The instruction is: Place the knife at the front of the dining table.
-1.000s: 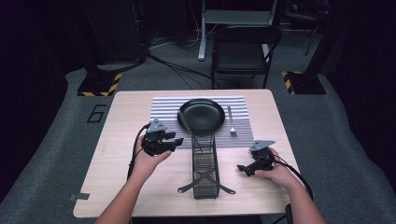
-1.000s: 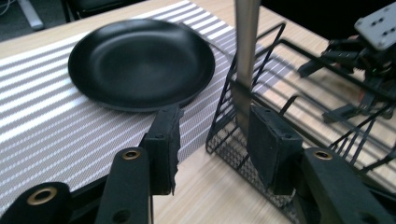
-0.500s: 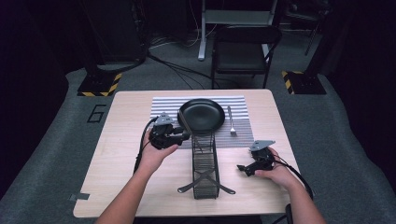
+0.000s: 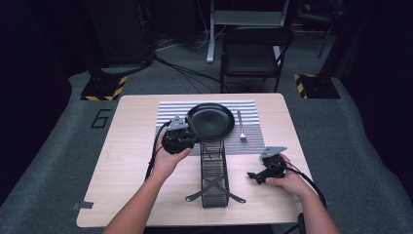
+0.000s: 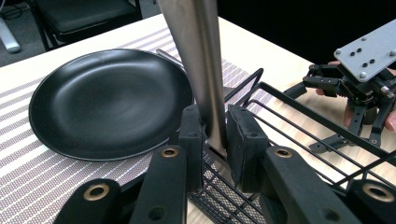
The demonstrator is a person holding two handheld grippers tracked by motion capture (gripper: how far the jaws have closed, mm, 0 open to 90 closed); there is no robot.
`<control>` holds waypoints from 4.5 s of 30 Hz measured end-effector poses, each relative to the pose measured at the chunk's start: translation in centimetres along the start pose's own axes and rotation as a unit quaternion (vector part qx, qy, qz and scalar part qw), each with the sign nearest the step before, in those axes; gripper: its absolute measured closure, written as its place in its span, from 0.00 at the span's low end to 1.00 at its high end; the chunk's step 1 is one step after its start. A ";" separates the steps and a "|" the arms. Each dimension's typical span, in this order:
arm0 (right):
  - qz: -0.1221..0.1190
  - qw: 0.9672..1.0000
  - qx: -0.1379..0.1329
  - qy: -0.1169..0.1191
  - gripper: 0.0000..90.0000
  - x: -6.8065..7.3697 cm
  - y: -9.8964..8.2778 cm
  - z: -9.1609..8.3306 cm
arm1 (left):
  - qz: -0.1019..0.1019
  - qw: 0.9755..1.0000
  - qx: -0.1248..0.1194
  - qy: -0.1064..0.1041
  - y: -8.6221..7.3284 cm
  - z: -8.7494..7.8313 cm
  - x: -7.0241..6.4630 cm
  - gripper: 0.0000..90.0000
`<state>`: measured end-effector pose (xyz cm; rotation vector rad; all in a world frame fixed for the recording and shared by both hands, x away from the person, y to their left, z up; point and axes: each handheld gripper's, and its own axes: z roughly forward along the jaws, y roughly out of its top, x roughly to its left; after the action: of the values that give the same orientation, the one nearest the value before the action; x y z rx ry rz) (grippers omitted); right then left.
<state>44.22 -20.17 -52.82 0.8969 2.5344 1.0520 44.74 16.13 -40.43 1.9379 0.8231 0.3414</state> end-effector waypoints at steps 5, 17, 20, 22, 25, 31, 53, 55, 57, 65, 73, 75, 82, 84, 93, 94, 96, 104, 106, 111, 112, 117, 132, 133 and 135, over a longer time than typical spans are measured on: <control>0.000 1.000 0.000 0.000 0.00 0.0 0.0 0.0 | -0.001 1.000 0.000 0.004 0.1 0.0 -0.3 0.86; 0.000 1.000 0.000 0.000 0.00 0.0 0.0 0.0 | 0.038 0.999 -0.005 -0.005 0.9 0.7 -2.8 0.89; 0.000 1.000 0.000 0.000 0.00 0.0 0.0 0.0 | 0.046 0.999 -0.001 -0.001 1.2 1.0 -3.2 0.90; 0.001 1.000 0.000 0.000 0.00 0.0 0.0 0.0 | 0.047 0.999 0.005 0.000 1.6 1.2 -3.2 0.90; 0.000 1.000 0.000 0.000 0.00 0.0 0.0 0.0 | 0.047 0.999 0.005 0.004 1.8 1.0 -3.3 0.90; 0.000 1.000 0.000 0.000 0.00 0.0 0.0 0.0 | 0.050 0.999 0.000 0.009 3.5 -0.5 -3.5 0.90; 0.001 1.000 0.000 0.000 0.00 0.0 0.0 0.0 | 0.056 0.997 -0.037 0.032 8.0 -7.6 -3.9 0.90; 0.000 1.000 0.000 0.000 0.00 0.0 0.0 0.0 | 0.054 0.997 -0.039 0.033 8.0 -8.0 -3.7 0.90; 0.000 1.000 0.000 0.000 0.00 0.0 0.0 0.0 | 0.047 0.997 -0.046 0.027 8.0 -8.6 -3.2 0.90; -0.001 1.000 0.001 0.000 0.00 0.0 0.0 0.0 | 0.030 0.996 -0.044 0.068 6.8 -9.1 -0.7 0.90; 0.001 1.000 0.000 -0.001 0.00 0.0 0.0 0.0 | 0.016 0.995 -0.036 0.097 4.5 -8.2 1.8 0.90; 0.001 1.000 0.000 -0.001 0.00 0.0 0.0 0.0 | 0.011 0.993 -0.029 0.115 3.4 -7.7 2.8 0.90; 0.004 1.000 0.001 0.000 0.00 0.1 0.0 0.0 | -0.004 0.990 -0.013 0.142 1.3 -6.9 4.8 0.90; 0.003 1.000 0.001 0.000 0.00 0.1 0.0 0.0 | -0.008 0.989 -0.009 0.145 1.0 -6.8 5.1 0.90; 0.001 1.000 0.000 -0.001 0.00 0.1 0.0 0.0 | -0.026 0.985 0.007 0.169 -0.7 -6.2 6.7 0.90; 0.001 1.000 0.000 -0.001 0.00 0.1 0.0 0.0 | -0.028 0.985 0.010 0.171 -0.8 -6.1 6.8 0.90; 0.002 1.000 0.000 -0.001 0.00 0.1 0.0 0.0 | -0.029 0.984 0.012 0.173 -0.9 -6.1 7.0 0.90; 0.001 1.000 0.000 -0.002 0.00 0.1 0.0 0.0 | -0.057 0.978 0.024 0.199 -1.6 -5.2 8.0 0.90; 0.000 1.000 0.000 -0.002 0.00 0.1 0.0 0.0 | -0.061 0.977 0.027 0.203 -1.7 -5.0 8.2 0.90; 0.001 1.000 0.000 -0.002 0.00 0.1 0.0 0.0 | -0.076 0.972 0.034 0.219 -1.9 -3.7 9.0 0.90; 0.001 1.000 0.000 -0.002 0.00 0.1 0.0 0.0 | -0.076 0.972 0.034 0.219 -1.9 -3.7 9.0 0.90; 0.001 1.000 0.000 -0.001 0.00 0.1 0.0 0.0 | -0.105 0.969 0.018 0.225 -1.4 -2.4 10.2 0.90; 0.001 1.000 0.000 -0.001 0.00 0.1 0.0 0.0 | -0.141 0.963 0.005 0.228 -1.3 -0.1 12.7 0.91; 0.001 1.000 0.000 -0.001 0.00 0.1 0.0 0.0 | -0.141 0.963 0.005 0.228 -1.3 -0.1 12.7 0.91; 0.000 1.000 0.000 -0.002 0.00 0.1 0.0 0.0 | -0.146 0.962 0.030 0.228 -0.6 -0.5 12.8 0.91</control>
<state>44.15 -20.14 -52.80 0.8987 2.5317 1.0499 53.62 25.29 -42.07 1.7797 1.4156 0.6004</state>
